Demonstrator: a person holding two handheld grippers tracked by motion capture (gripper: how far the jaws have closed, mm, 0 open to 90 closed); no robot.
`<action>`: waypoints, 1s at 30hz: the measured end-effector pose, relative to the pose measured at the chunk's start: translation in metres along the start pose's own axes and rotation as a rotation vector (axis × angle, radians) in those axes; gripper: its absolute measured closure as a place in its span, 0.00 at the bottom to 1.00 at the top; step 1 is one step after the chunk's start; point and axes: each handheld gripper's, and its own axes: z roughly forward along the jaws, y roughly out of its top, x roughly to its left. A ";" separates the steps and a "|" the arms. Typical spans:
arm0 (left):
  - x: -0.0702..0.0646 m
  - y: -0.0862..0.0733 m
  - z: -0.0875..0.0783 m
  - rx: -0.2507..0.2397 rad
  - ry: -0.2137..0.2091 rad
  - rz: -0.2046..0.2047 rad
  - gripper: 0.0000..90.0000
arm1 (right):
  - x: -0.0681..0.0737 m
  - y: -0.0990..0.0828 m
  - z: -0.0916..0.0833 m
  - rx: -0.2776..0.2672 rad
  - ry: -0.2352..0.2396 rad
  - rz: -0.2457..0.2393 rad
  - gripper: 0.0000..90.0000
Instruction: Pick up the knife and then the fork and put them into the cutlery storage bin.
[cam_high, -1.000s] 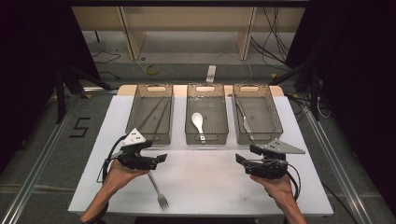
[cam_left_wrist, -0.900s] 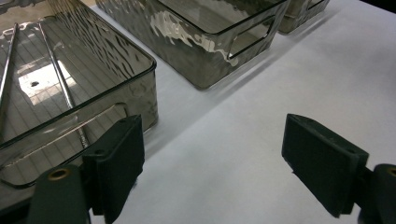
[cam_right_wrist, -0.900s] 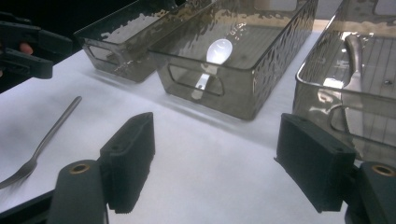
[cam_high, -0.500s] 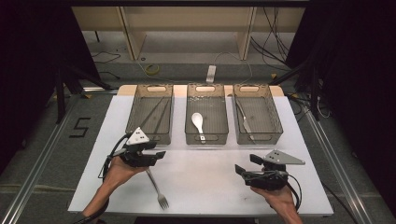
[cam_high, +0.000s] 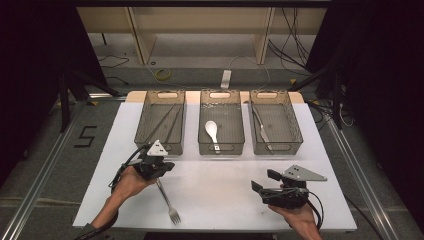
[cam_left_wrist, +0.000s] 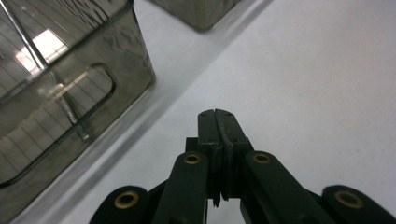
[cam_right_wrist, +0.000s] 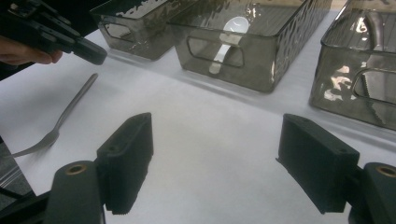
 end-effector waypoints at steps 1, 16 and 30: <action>0.000 0.000 0.002 0.014 0.000 -0.002 0.99 | 0.001 0.000 0.000 0.004 0.000 0.003 0.30; 0.006 -0.017 0.012 0.194 -0.010 0.010 0.99 | 0.006 0.000 0.004 0.022 0.015 -0.023 0.30; 0.000 -0.034 -0.010 0.346 -0.004 -0.055 0.99 | 0.009 0.001 0.005 0.035 0.014 -0.046 0.30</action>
